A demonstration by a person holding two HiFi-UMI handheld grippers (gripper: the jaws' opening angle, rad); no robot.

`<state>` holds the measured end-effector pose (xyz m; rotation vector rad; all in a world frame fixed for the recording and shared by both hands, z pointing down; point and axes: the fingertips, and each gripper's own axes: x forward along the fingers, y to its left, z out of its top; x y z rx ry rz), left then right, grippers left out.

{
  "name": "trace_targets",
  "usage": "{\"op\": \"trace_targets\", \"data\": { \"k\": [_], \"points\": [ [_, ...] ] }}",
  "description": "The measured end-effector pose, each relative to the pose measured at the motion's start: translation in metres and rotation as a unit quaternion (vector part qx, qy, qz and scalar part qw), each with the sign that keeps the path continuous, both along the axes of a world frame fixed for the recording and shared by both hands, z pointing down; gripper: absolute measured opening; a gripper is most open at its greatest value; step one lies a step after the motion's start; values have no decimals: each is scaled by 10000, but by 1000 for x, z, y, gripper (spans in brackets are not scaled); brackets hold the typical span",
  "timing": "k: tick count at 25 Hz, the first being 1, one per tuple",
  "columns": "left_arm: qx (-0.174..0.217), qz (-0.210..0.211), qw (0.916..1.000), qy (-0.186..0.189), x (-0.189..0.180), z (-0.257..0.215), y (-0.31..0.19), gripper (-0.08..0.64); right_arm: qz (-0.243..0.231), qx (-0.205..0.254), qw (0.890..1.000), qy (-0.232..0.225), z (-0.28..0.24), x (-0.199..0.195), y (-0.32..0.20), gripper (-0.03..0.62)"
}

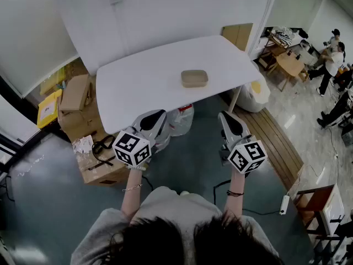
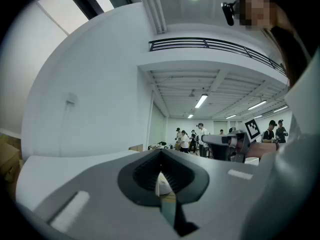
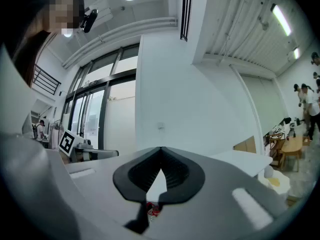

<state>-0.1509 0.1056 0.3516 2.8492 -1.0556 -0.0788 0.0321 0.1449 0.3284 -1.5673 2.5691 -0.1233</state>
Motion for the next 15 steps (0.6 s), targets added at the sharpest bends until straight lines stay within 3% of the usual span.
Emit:
{"op": "trace_targets", "data": {
  "k": [15],
  "points": [
    [-85,-8,10000,-9,24,9,-27,-5,-46,-24,9995,-297,10,27,-29,12]
  ]
}}
